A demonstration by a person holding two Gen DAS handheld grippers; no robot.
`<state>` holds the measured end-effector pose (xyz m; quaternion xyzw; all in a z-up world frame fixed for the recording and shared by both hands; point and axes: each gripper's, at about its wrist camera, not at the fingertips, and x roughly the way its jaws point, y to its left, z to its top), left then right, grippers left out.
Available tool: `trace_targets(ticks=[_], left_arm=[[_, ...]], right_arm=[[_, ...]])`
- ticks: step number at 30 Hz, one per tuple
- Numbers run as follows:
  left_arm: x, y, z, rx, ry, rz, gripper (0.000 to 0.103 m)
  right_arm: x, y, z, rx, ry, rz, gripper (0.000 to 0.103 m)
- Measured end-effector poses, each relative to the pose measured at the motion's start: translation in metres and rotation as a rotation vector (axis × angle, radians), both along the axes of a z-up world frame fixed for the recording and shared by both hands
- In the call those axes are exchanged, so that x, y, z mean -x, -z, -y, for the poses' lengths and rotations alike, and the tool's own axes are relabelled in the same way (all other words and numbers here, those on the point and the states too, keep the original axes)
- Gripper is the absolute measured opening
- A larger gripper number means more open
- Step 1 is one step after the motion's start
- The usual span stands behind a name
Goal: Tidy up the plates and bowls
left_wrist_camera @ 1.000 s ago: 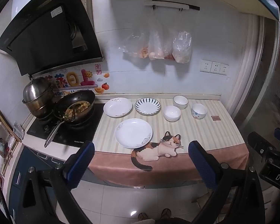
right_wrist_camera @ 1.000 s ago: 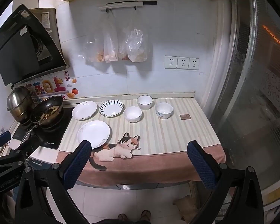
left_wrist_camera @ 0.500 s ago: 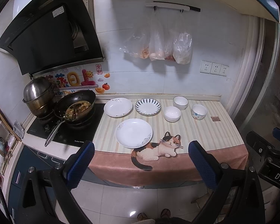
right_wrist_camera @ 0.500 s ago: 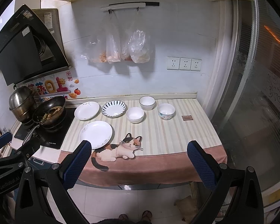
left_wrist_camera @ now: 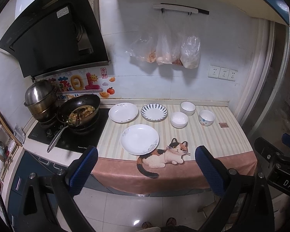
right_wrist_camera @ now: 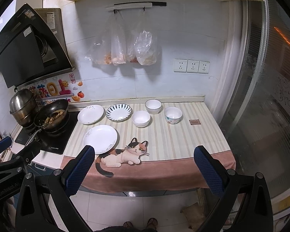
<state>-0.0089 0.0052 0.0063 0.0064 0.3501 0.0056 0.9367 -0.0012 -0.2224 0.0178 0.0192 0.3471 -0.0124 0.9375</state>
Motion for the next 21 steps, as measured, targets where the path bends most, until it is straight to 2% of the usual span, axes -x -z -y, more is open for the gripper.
trace_targets(ticks=[21], left_arm=[[0.0009, -0.0011, -0.0051, 0.009, -0.005, 0.002, 0.103]], right_arm=[[0.0003, -0.0032, -0.0079, 0.001, -0.004, 0.004, 0.103]])
